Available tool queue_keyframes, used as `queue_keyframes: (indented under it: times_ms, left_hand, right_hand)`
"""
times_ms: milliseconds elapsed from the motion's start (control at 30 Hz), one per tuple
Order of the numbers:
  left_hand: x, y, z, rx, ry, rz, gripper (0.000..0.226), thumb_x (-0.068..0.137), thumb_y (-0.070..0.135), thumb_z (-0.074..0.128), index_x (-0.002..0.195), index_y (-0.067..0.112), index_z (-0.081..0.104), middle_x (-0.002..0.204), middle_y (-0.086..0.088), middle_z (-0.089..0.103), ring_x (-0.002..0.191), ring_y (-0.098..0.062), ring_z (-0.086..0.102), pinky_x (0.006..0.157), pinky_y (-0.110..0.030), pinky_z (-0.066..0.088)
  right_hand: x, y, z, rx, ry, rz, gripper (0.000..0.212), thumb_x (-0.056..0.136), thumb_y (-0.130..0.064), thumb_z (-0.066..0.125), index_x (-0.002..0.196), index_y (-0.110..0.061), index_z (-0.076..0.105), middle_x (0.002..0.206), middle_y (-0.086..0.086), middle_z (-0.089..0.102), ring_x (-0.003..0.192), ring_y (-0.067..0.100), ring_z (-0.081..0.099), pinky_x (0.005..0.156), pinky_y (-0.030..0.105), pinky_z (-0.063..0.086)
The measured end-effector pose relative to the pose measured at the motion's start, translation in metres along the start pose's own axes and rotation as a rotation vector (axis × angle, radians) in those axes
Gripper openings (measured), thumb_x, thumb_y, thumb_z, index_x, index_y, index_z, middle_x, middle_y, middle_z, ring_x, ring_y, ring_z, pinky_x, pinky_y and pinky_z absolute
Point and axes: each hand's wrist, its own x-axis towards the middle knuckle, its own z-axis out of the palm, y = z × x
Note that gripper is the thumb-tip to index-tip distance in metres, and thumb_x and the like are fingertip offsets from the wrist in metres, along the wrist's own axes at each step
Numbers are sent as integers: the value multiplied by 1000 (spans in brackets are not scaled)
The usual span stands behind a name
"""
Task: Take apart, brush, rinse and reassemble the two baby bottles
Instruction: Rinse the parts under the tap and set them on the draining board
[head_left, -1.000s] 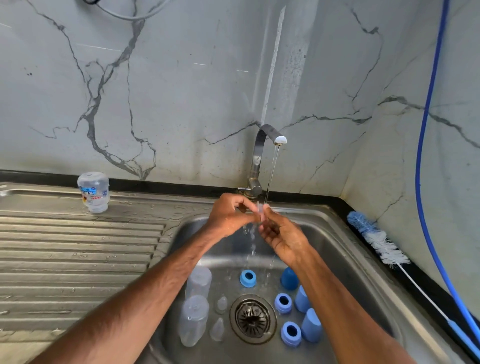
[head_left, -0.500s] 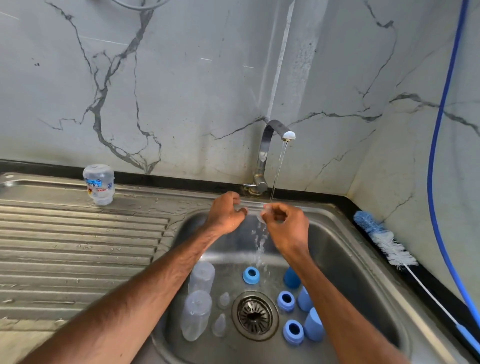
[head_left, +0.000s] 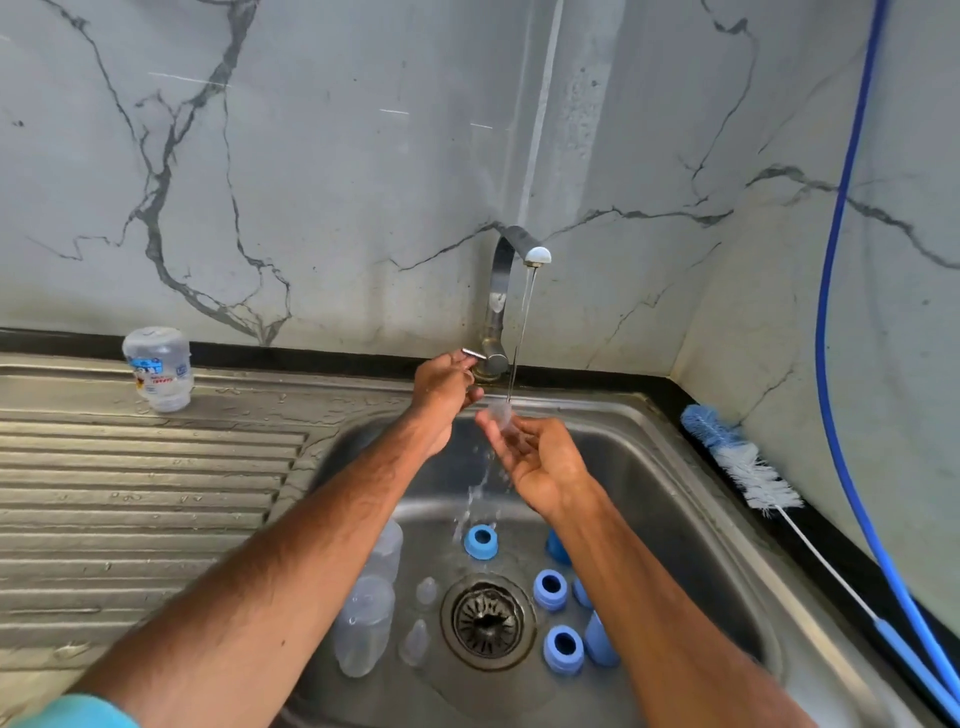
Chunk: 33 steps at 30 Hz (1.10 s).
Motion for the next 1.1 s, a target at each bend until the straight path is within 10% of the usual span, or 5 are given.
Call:
queue_keyframes:
  times_ms: [167, 267, 467, 667, 1100]
  left_hand:
    - [1, 13, 15, 363, -191, 155, 67, 96, -16, 40, 154, 17, 42, 161, 0, 40, 112, -17, 64, 65, -18, 55]
    - [-1, 23, 18, 625, -246, 274, 70, 96, -13, 41, 159, 15, 31, 167, -5, 28, 136, -40, 50, 97, -33, 57]
    - [-27, 2, -14, 857, -276, 273, 36, 104, 2, 41, 131, 14, 61, 125, -10, 65, 123, -34, 62, 101, -40, 50]
    - [-43, 2, -64, 974, -249, 340, 34, 97, -9, 49, 121, 3, 70, 121, -11, 72, 104, -19, 69, 85, -16, 53]
    - [-66, 45, -222, 1272, 236, 421, 20, 87, 13, 67, 105, 17, 75, 109, -2, 74, 113, -22, 60, 95, -34, 46]
  right_hand:
    - [4, -2, 1, 89, -4, 24, 30, 103, 1, 46, 123, 17, 61, 111, 34, 71, 90, 38, 78, 61, 31, 64]
    - [2, -3, 0, 77, -12, 49, 29, 104, -3, 46, 121, 15, 62, 111, 33, 72, 91, 38, 78, 60, 32, 64]
    - [-3, 4, 0, -417, 63, -158, 13, 96, -2, 64, 106, 3, 72, 96, 22, 78, 84, 30, 79, 75, 37, 65]
    - [-6, 19, 8, -1131, 168, -503, 21, 82, -7, 85, 83, -26, 76, 79, -10, 76, 79, 8, 75, 75, 27, 64]
    - [19, 91, 100, -1357, -148, -591, 6, 83, -16, 85, 86, -15, 80, 80, -6, 77, 68, 3, 65, 69, 23, 54]
